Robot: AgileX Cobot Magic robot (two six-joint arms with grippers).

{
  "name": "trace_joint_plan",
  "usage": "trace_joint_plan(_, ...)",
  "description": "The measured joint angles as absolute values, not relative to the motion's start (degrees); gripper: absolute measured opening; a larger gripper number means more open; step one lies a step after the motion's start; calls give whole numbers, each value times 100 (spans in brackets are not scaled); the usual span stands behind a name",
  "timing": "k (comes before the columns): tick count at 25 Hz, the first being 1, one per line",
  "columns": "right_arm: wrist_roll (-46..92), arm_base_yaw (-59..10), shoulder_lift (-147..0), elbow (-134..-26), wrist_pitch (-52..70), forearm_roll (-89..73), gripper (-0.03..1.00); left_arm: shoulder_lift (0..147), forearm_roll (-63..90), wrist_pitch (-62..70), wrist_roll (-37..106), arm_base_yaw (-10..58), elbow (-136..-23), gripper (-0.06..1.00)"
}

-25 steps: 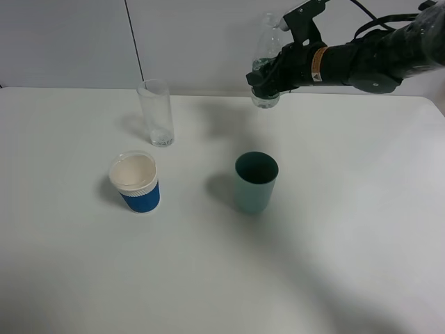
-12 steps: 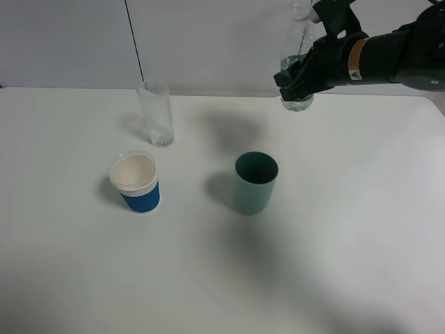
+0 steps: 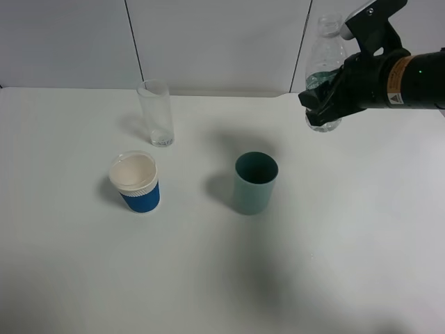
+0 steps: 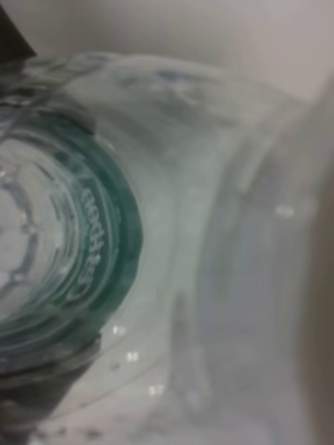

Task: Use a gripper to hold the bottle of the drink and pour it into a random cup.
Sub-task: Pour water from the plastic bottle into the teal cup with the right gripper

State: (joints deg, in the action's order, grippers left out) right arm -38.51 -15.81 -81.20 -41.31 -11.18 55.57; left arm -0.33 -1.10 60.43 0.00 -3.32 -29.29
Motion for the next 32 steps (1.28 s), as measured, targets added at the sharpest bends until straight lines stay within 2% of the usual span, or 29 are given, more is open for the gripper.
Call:
trace_joint_plan(7,-3736,-1639,-7834,-3660,-847,5557,55,-33,-110,6043,0,-332,-2929,98)
trace_joint_plan(23,-3281,-2727,-7828,-3631,815,6068,55,-33,-116,6043,0,-332,-2929,98)
trace_joint_plan(32,-3839,-3164,-7828,-3631,1764,6954,55,-33,-116,6043,0,-332,-2929,98)
